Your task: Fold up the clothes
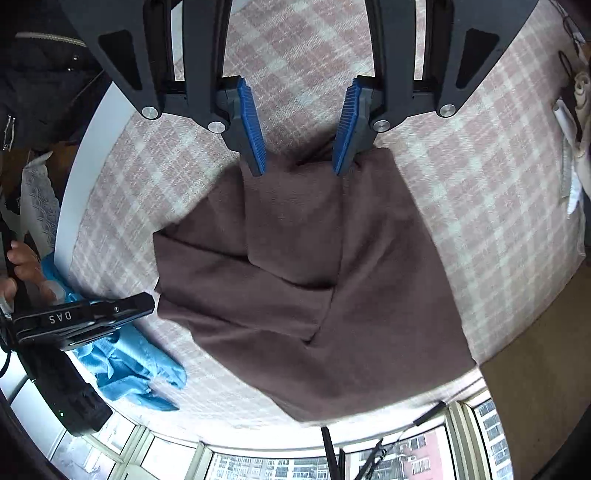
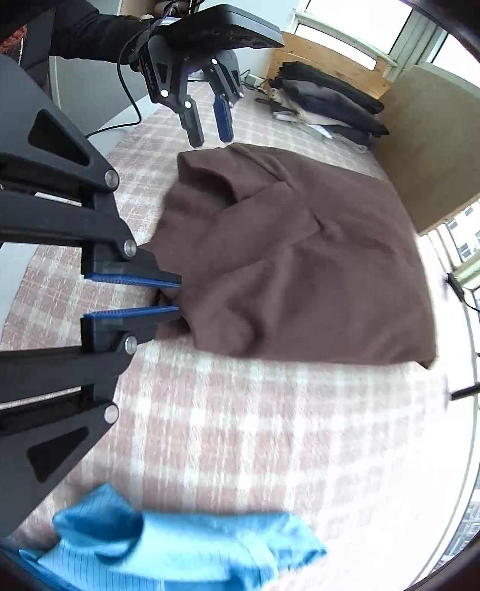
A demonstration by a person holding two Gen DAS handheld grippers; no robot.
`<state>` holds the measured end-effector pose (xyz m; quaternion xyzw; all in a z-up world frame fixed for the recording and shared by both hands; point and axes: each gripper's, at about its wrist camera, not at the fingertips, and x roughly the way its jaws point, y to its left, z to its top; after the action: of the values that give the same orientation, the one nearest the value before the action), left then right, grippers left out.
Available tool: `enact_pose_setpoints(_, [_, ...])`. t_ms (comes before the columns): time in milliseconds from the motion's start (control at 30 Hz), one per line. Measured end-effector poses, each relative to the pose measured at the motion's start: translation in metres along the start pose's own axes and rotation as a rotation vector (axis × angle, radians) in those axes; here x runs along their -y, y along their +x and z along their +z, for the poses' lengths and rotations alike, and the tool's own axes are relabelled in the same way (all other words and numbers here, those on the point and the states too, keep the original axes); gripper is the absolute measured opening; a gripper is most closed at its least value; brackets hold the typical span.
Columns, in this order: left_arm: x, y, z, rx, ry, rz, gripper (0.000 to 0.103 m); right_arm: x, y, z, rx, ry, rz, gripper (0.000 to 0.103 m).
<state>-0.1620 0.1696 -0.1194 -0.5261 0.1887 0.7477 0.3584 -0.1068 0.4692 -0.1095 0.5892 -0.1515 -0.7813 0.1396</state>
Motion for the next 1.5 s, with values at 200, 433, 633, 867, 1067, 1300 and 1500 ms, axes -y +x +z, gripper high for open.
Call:
enact_pose_setpoints(200, [-0.022,0.013,0.029,0.055,-0.045,0.026,0.039,0.013,0.024,0.031,0.052,0.042,-0.035,0.021])
enact_pose_setpoints(433, [-0.05,0.01,0.015,0.027,-0.107,0.027,0.038,0.033,0.003,0.007,-0.034,0.057,-0.018,0.022])
enact_pose_setpoints(633, [-0.094,-0.007,0.013,0.076,-0.25,0.024,0.036,0.02,-0.006,0.037,0.066,0.031,-0.06,0.029])
enact_pose_setpoints(867, [-0.076,0.031,-0.008,-0.022,-0.211,-0.033,0.037,-0.007,0.048,0.042,-0.034,-0.094,-0.117,0.046])
enact_pose_setpoints(1067, [-0.092,-0.013,0.008,0.074,-0.227,-0.015,0.042,-0.012,0.011,0.06,0.021,-0.192,-0.177,0.047])
enact_pose_setpoints(1300, [-0.12,-0.006,0.066,0.13,-0.338,-0.004,0.045,0.027,-0.008,0.124,0.283,-0.096,-0.237,0.081])
enact_pose_setpoints(1500, [-0.128,0.004,0.109,0.229,-0.373,-0.113,0.045,0.025,0.018,0.161,0.268,-0.045,-0.135,0.081])
